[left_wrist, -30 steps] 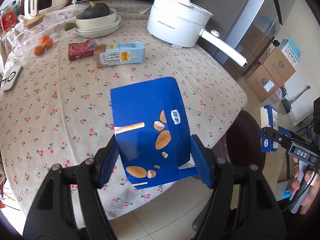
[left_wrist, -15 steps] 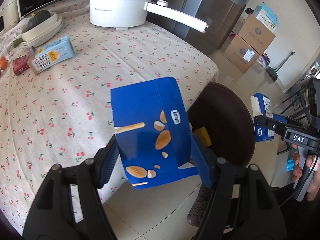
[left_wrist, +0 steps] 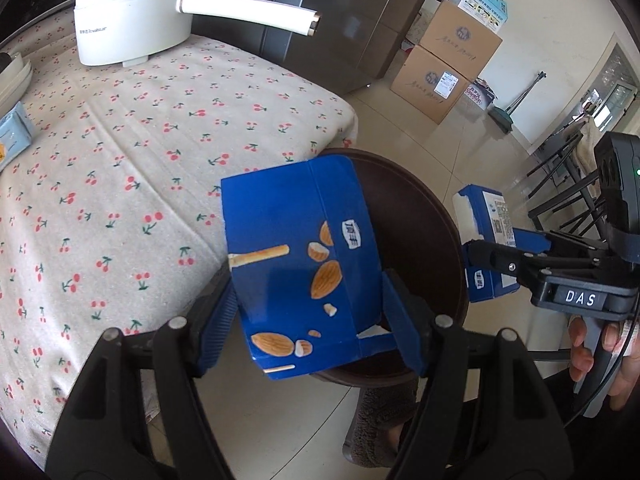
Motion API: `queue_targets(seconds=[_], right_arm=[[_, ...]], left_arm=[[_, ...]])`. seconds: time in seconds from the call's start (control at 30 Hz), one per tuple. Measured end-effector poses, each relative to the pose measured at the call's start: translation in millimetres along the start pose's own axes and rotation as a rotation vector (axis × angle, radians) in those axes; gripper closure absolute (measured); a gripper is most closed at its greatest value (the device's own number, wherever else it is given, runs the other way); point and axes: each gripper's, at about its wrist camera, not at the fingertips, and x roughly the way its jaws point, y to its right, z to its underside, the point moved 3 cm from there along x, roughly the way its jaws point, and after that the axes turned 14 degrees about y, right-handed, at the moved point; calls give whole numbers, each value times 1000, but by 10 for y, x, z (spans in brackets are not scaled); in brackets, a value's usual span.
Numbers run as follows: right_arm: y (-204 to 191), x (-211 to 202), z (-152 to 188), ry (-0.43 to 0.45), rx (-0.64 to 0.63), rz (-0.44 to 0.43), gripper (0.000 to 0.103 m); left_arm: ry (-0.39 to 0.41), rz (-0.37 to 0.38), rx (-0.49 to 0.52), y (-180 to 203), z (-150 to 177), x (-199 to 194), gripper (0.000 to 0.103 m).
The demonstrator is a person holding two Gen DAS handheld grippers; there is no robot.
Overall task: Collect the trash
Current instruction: 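Carry both blue boxes over the bin and open the grippers, then move both open grippers back over the table toward the can and carton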
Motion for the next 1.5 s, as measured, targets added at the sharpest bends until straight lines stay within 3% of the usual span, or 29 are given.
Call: queue_targets(seconds=[0.07, 0.1, 0.17, 0.3, 0.93, 1.0, 1.07, 1.13, 1.5], right_arm=[[16, 0, -2, -2, 2, 3, 36], [21, 0, -4, -2, 2, 3, 36], [25, -4, -2, -1, 2, 3, 36], [2, 15, -11, -1, -6, 5, 36], [-251, 22, -104, 23, -26, -11, 34], [-282, 20, -125, 27, -32, -1, 30], [-288, 21, -148, 36, -35, 41, 8], [-301, 15, -176, 47, -41, 65, 7], [-554, -18, -242, 51, -16, 10, 7]], left_arm=[[27, -9, 14, 26, -7, 24, 23], [29, -40, 35, 35, -10, 39, 15], [35, -104, 85, 58, -10, 51, 10], [41, -154, 137, 48, -10, 40, 10], [40, -249, 72, -434, 50, -408, 8], [42, -264, 64, -504, 47, -463, 8], [41, -278, 55, -575, 49, -517, 8], [42, -289, 44, -640, 53, -575, 8], [64, -325, -11, -911, 45, -875, 8]])
